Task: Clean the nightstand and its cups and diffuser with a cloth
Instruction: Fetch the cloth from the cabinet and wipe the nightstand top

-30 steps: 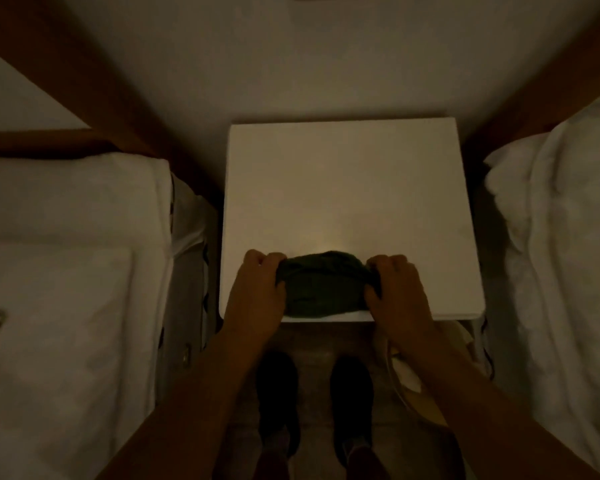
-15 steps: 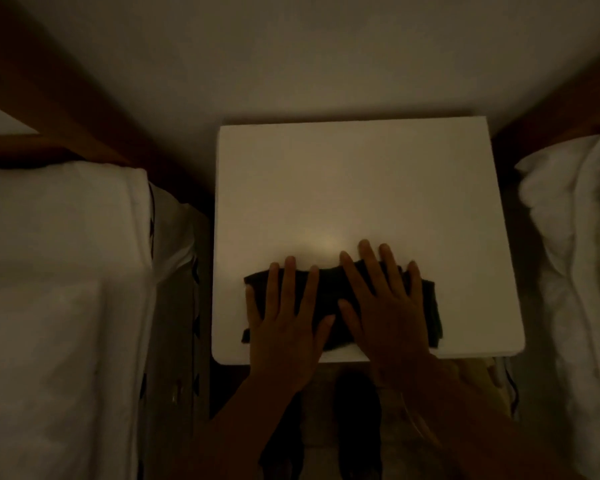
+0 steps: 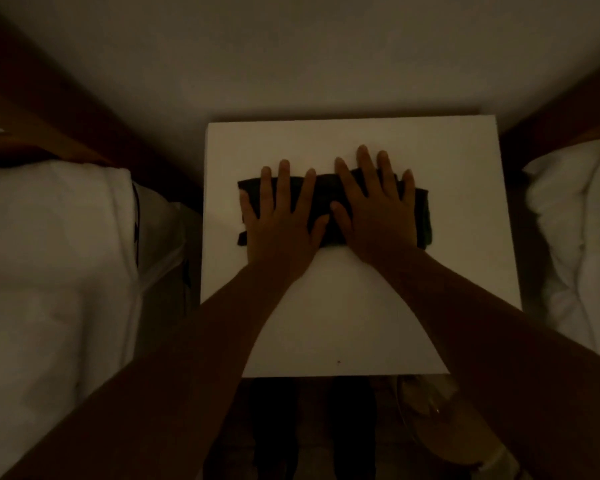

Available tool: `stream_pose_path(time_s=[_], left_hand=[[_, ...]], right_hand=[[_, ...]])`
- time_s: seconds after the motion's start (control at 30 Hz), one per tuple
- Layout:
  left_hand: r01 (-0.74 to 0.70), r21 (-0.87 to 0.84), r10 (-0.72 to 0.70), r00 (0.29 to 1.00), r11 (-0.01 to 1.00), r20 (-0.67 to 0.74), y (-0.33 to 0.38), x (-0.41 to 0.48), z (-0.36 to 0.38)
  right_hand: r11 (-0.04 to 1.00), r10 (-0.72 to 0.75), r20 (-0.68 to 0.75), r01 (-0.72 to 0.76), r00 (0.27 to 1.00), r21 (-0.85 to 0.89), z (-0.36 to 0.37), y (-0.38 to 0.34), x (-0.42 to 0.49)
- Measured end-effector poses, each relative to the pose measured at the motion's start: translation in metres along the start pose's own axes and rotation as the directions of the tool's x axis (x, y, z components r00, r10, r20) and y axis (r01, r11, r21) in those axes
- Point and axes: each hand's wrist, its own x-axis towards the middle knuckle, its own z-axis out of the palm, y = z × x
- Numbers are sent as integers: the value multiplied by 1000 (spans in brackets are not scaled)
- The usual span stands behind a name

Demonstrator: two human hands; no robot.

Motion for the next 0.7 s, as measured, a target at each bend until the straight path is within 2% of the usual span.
stream_pose_path(time_s=[0.17,0.5,0.7], left_hand=[[-23,-3,23,999,1000,23,9,-45,3],[22,14,-24,978,1000,206,47,-187,10],[12,26,-17,978,1000,206,47,-176,9]], right_hand=[[999,25,14,-26,1000,39,3,-5,-52],[996,56,144,-65,988,57,16,-9,-197],[995,62,150,-73,987,72,14,-1,-188]])
